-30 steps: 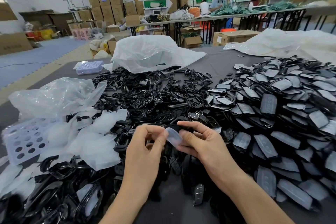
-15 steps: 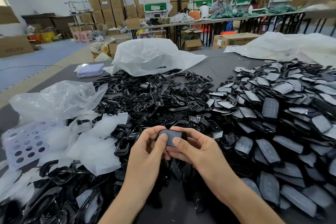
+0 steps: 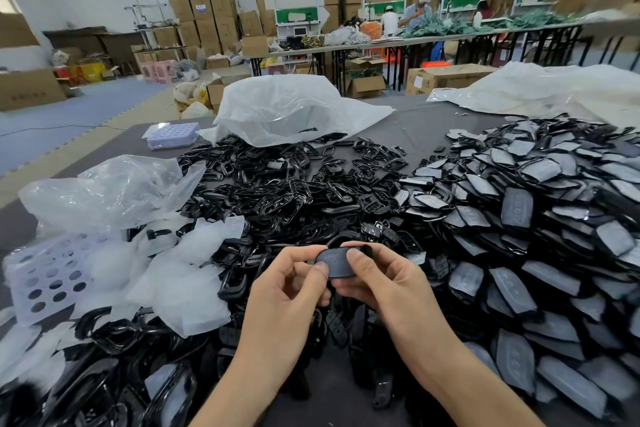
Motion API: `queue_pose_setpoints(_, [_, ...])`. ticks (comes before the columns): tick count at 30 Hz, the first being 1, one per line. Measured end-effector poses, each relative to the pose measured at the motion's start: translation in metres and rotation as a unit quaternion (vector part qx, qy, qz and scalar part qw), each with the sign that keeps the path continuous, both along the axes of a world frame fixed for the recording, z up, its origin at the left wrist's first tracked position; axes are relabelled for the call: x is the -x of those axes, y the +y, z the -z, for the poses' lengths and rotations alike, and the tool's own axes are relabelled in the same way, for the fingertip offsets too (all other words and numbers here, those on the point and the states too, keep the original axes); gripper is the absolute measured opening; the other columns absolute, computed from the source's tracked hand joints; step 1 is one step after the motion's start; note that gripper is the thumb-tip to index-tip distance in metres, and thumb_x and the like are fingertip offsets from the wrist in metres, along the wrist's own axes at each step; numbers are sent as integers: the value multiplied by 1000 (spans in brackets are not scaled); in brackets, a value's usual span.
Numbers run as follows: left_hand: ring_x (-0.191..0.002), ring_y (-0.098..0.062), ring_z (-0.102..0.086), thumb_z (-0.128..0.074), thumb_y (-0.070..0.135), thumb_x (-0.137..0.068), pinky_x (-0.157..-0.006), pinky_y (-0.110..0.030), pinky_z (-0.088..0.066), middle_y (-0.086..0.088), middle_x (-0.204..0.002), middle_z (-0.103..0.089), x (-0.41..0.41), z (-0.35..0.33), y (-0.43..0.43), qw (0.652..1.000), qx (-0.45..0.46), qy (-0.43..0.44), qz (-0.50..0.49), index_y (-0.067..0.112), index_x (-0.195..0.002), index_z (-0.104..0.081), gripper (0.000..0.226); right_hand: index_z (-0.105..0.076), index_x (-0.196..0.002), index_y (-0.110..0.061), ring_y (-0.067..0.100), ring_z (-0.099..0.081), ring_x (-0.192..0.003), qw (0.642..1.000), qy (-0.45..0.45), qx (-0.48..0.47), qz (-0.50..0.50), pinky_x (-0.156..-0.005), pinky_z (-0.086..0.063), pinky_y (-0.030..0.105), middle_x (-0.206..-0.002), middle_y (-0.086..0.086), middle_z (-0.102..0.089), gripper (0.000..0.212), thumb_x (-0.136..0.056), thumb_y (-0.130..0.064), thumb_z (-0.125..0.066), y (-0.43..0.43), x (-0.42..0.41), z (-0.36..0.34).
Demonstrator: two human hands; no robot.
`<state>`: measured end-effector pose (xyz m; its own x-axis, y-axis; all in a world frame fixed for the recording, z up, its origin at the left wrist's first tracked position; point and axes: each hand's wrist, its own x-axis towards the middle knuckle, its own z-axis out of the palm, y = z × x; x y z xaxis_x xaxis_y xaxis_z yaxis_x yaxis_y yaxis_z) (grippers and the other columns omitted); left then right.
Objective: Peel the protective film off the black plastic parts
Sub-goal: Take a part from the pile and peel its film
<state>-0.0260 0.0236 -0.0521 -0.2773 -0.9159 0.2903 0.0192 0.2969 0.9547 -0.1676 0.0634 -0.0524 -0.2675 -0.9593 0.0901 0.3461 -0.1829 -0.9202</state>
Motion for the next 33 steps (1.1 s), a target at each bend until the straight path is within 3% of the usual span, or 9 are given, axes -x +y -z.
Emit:
queue_pose_setpoints(2, [-61,-7,-61,-64,9,-94,-64,-13,-49,3,-62,-62,0,0,0,1000,2,1,1,22,-98,-71,15,-78,-93,-21,20,-74,-78,1000,-12,-2,-8,-71,-58,22,-95,12,-77,13,-88,-26,-67,0,-1,1])
queue_pose_setpoints(6, [-60,-8,-60,-64,7,-94,-65,-14,-49,1,-61,-62,0,-1,1,1000,7,-2,1,22,-97,-71,16,-77,-87,-26,19,-73,-74,999,-27,-21,-38,-68,-58,23,-92,11,-76,21,-98,-16,-63,-1,2,2])
queue_pose_setpoints(10, [-59,-8,-59,-66,7,-92,-62,-14,-48,-1,-63,-64,1,-1,3,1000,12,-11,15,25,-94,-74,20,-76,-80,-31,15,-70,-68,997,-15,-24,-66,-63,-56,22,-79,5,-73,6,-80,-25,-74,-2,7,2])
queue_pose_setpoints(13, [-61,-7,-59,-67,6,-92,-61,-13,-47,3,-66,-65,2,0,7,999,21,-17,28,26,-99,-77,23,-75,-78,-30,15,-69,-67,996,-3,-20,-91,-63,-55,22,-76,5,-72,9,-71,-31,-80,-1,11,2])
queue_pose_setpoints(17, [-70,-2,-62,-61,10,-94,-69,-11,-48,3,-81,-65,3,1,11,994,89,-55,20,30,-108,-77,29,-69,-74,-30,20,-71,-70,995,31,-29,-94,-65,-55,24,-79,6,-73,12,-69,-32,-80,0,17,4])
queue_pose_setpoints(20, [-81,-9,-64,-53,16,-97,-75,-13,-49,6,-86,-60,3,-1,14,984,150,-86,39,33,-117,-73,34,-66,-74,-30,21,-67,-68,994,37,-23,-104,-65,-53,24,-79,7,-70,13,-73,-29,-79,3,17,3])
queue_pose_setpoints(24, [-101,-8,-65,-49,16,-101,-85,-11,-46,17,-110,-62,1,-3,15,951,256,-173,-8,30,-127,-63,32,-66,-77,-24,17,-65,-63,998,45,-26,-44,-60,-52,21,-74,5,-67,14,-84,-14,-73,3,17,-1])
queue_pose_setpoints(29, [-76,-3,-59,-43,24,-100,-62,-22,-48,18,-104,-56,-1,0,19,884,348,-312,5,33,-124,-57,30,-57,-79,-13,15,-59,-60,998,4,-54,23,-57,-51,23,-70,3,-64,17,-90,-5,-66,2,15,-1])
queue_pose_setpoints(33, [-65,-9,-54,-45,23,-95,-53,-26,-48,14,-94,-55,6,0,27,864,354,-350,70,36,-123,-56,33,-57,-82,-13,17,-63,-62,997,9,-66,24,-57,-52,24,-77,11,-62,14,-91,-8,-67,3,15,2])
